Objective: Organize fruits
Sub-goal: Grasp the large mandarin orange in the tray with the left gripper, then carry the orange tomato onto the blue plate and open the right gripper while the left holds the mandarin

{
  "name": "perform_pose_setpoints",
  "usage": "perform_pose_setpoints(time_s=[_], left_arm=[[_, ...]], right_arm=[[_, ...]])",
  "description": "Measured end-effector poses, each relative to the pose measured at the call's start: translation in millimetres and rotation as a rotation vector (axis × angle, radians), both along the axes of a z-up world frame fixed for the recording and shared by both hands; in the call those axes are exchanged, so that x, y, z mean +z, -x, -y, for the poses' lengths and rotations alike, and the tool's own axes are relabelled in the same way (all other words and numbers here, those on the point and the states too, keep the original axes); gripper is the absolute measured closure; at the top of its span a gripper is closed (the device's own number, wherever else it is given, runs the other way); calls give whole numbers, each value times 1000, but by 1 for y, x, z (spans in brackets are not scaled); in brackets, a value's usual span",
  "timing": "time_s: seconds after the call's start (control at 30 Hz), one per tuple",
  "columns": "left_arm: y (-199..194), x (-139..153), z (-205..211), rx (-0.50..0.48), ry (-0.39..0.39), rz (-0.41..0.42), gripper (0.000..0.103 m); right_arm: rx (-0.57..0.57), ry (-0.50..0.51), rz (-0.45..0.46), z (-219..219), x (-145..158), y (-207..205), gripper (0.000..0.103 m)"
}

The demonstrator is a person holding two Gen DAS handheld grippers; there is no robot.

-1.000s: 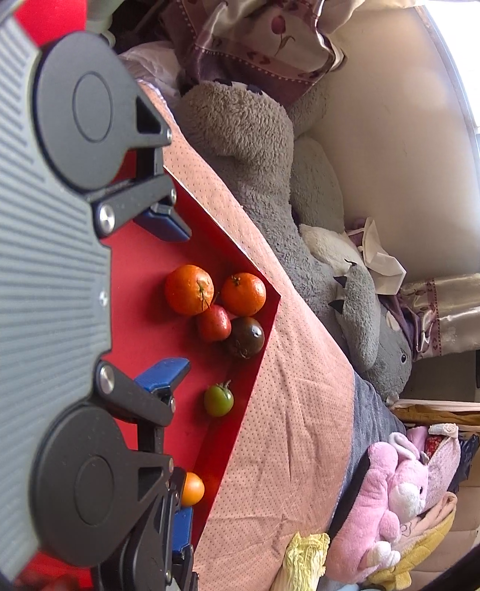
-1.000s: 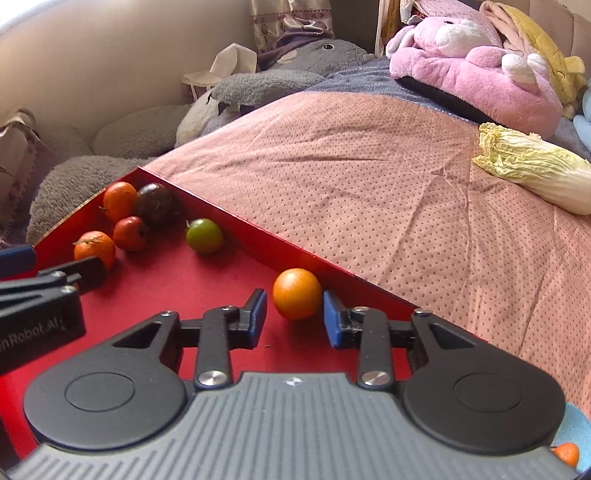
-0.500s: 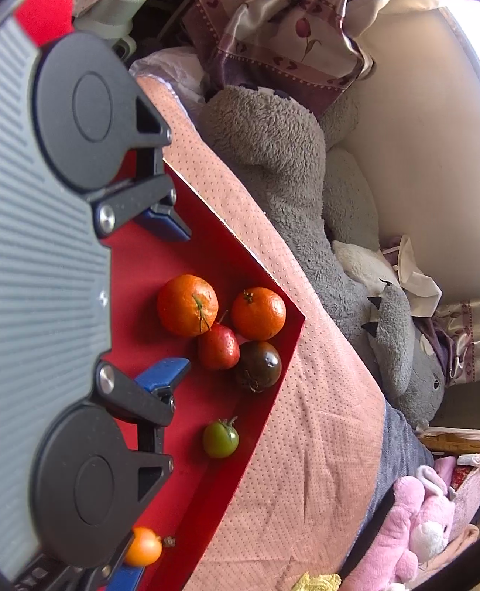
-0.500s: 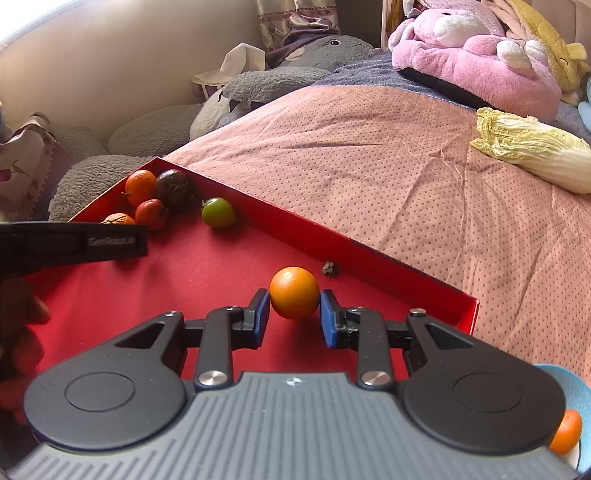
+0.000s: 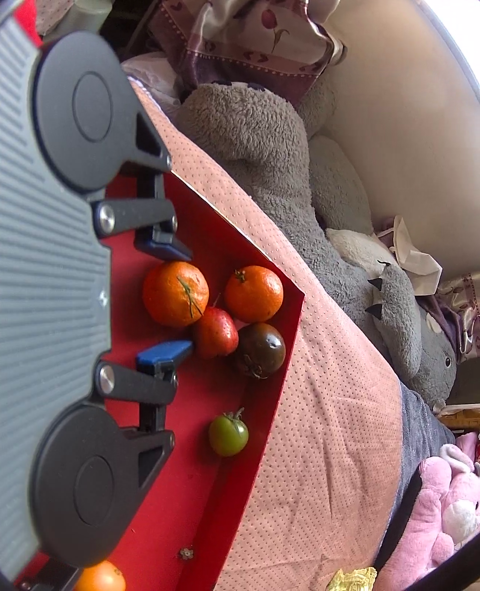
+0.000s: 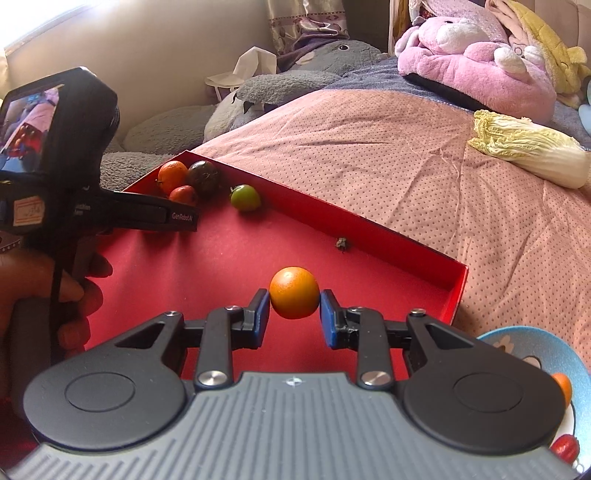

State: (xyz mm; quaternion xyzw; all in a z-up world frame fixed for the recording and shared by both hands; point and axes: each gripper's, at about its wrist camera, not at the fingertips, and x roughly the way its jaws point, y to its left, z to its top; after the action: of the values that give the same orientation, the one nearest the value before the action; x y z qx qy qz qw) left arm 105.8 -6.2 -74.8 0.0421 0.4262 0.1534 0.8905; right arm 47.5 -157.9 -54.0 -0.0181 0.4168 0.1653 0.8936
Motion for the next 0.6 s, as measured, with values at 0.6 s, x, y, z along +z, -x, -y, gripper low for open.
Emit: perform_pose_setpoints(time_s=[0.6], left_arm=[[25, 12, -5, -39, 151, 23, 64]], right_arm=[[-8, 1, 29, 7, 18, 37, 68]])
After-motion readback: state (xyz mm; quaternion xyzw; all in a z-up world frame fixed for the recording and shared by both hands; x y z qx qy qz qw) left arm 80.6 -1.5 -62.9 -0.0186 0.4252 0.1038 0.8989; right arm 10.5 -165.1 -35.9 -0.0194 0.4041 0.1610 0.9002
